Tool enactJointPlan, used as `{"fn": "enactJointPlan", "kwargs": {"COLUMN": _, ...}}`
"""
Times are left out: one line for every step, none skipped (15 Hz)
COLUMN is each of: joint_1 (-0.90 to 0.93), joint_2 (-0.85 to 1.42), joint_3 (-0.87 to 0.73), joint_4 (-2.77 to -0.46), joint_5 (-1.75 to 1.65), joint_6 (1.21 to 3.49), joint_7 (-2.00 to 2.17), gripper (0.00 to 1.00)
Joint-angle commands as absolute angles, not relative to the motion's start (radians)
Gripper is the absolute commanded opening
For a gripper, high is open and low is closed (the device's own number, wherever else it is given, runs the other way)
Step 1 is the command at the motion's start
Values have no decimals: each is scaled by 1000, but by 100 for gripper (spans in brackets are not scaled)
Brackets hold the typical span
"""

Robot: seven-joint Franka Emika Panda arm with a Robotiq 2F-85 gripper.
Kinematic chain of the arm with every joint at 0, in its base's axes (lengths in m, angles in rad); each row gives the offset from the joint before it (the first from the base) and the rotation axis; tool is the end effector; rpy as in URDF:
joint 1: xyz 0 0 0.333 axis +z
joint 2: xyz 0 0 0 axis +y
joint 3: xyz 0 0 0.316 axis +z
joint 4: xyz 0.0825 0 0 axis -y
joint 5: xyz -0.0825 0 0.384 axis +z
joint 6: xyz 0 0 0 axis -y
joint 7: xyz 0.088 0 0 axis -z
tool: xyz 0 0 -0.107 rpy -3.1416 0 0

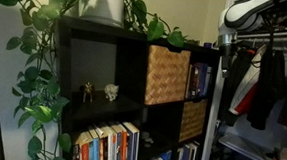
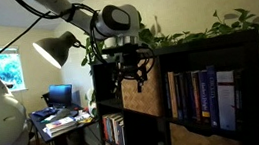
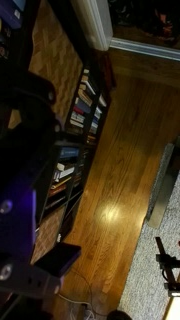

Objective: Open the drawer, take out the black object then close the drawer.

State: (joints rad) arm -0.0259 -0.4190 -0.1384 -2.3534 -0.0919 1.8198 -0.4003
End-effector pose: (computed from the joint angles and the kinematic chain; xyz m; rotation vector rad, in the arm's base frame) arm 0.4037 -0.0779 0.4776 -3.1037 -0.4359 0.1904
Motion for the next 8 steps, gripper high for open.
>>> {"fn": "enactJointPlan", "kwargs": {"joint_1": -26, "joint_2": -419, "joint_3": -138, "joint_4": -2352, "joint_5": -92, "joint_6": 1818, "joint_7": -400, "gripper": 100}}
{"fn": "enactJointPlan", "kwargs": {"joint_1": -26, "joint_2": -419, "joint_3": -138, "joint_4": -2352, "joint_5": -92, "joint_6": 1818, "joint_7": -400, "gripper": 100}}
{"fn": "enactJointPlan", "kwargs": {"joint_1": -25, "joint_2": -420, "joint_3": -134, "joint_4": -2352, "joint_5": -94, "joint_6": 1817, "joint_7": -393, "gripper": 100}}
{"fn": "enactJointPlan", "kwargs": {"joint_1": -24, "joint_2": -421, "joint_3": -124, "joint_4": -2351, "joint_5": -97, "joint_6": 1812, "joint_7": -375, "gripper": 100}}
{"fn": "enactJointPlan", "kwargs": {"joint_1": -22, "joint_2": -420, "joint_3": -120, "joint_4": -2347, "joint_5": -89, "joint_6": 1804, "joint_7": -362, "gripper": 100}}
{"fn": "enactJointPlan", "kwargs": {"joint_1": -20, "joint_2": -418, "joint_3": -114, "joint_4": -2339, "joint_5": -64, "joint_6": 1793, "joint_7": -332, "gripper": 100}}
{"fn": "enactJointPlan", "kwargs": {"joint_1": -20, "joint_2": -414, "joint_3": -103, "joint_4": -2332, "joint_5": -48, "joint_6": 1785, "joint_7": -289, "gripper": 100}}
{"fn": "enactJointPlan", "kwargs": {"joint_1": -17, "joint_2": -416, "joint_3": -93, "joint_4": -2328, "joint_5": -16, "joint_6": 1799, "joint_7": -246, "gripper": 100}}
